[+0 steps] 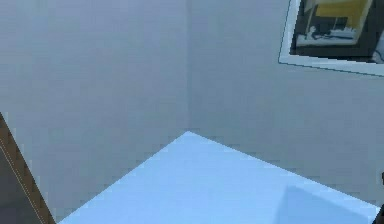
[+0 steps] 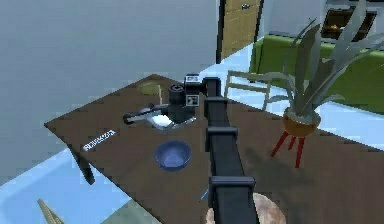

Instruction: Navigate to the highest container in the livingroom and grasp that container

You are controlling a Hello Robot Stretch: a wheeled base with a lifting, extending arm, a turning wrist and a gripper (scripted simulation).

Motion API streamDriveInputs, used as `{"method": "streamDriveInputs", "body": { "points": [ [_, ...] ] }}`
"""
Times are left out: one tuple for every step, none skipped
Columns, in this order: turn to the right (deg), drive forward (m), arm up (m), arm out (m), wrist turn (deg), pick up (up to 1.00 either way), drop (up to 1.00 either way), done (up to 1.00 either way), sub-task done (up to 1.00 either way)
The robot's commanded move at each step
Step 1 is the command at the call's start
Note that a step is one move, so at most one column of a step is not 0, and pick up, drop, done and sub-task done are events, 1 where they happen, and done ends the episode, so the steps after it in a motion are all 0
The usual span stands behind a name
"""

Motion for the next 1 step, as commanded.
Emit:
{"method": "streamDriveInputs", "body": {
  "points": [
    [0.0,0.0,0.0,0.0,21.0,0.0,0.0,0.0,0.0]
  ]
}}
